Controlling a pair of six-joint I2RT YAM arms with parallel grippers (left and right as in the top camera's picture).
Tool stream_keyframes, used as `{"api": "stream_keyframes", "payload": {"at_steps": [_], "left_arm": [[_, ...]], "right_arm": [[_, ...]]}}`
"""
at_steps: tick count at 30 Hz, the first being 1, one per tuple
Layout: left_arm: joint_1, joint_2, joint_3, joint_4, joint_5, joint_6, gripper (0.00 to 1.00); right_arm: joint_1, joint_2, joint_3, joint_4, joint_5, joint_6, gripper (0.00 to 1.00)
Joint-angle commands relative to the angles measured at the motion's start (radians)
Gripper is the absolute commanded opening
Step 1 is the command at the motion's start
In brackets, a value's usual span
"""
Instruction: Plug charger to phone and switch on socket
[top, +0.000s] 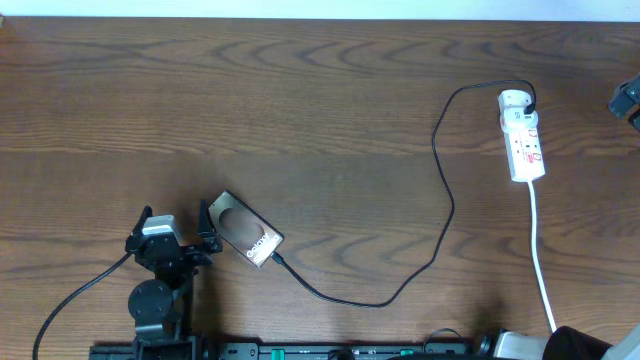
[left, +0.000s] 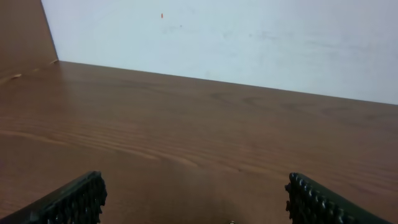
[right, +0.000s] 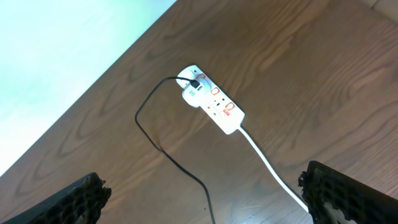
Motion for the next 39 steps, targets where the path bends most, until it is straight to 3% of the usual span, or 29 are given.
{"api": "stream_keyframes", "payload": {"at_steps": [1,32,36,39], "left_arm": [[-0.003,-0.009,-0.015,-0.042,-0.032,-0.010,0.91],[-0.003,-0.006,-0.015,-0.042,-0.032,-0.010,0.92],[-0.003,-0.006,-0.015,-0.042,-0.032,-0.010,0.92],[-0.003,-0.006,-0.015,-0.042,-0.032,-0.010,0.92]], "right_arm": [[-0.003,-0.003,0.001,0.000,0.007,0.012,0.99],[-0.003,-0.007,0.001,0.000,0.014,0.010,0.99],[-0.002,-0.040,-0.010,0.032,0.078,0.043,0.99],[0.040,-0.134,-0.133,0.159,0.079,0.113,0.99]]}}
